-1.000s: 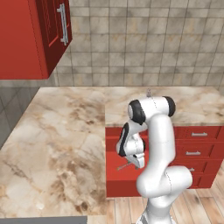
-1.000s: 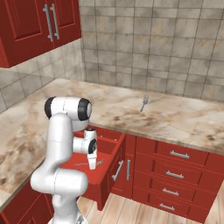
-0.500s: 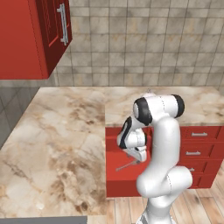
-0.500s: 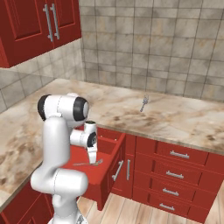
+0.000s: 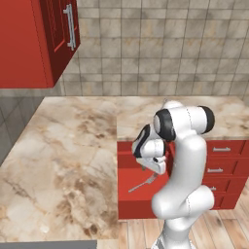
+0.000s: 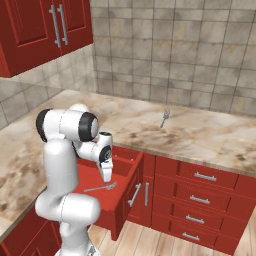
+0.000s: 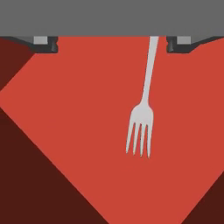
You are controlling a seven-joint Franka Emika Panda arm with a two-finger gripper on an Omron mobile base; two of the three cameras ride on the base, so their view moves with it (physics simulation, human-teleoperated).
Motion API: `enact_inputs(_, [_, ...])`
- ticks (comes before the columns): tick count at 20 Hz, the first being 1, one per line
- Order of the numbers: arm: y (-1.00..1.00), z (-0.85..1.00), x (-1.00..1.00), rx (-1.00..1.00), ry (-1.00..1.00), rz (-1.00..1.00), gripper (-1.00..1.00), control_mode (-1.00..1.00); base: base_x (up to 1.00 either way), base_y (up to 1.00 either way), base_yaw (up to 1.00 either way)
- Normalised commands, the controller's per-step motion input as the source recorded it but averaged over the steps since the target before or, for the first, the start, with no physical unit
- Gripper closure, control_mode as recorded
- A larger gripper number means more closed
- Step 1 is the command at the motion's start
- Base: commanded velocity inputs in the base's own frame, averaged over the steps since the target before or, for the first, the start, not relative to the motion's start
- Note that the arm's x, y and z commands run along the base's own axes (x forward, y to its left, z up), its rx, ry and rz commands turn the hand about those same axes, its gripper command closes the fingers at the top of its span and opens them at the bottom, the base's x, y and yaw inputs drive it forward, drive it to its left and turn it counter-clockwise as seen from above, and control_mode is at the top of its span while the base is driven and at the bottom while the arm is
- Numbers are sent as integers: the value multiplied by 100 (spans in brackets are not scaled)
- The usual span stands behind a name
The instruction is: Organize the utensils by type. Pick up the wooden spoons from the counter and place them in the open cabinet. Then pick up the metallic utensils from the counter and place them in the open drawer.
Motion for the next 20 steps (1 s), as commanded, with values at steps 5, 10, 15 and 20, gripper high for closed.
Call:
enact_inputs(5, [-4, 50, -21, 6, 0, 14, -100, -100, 0, 0, 0])
enact_inputs(10, [-5, 58, -49, 0, -2, 25, -100, -100, 0, 0, 0])
enact_inputs(15, [0, 70, -47, 0, -5, 24, -100, -100, 0, 0, 0])
enact_inputs(20, [0, 71, -51, 0, -13, 19, -100, -100, 0, 0, 0])
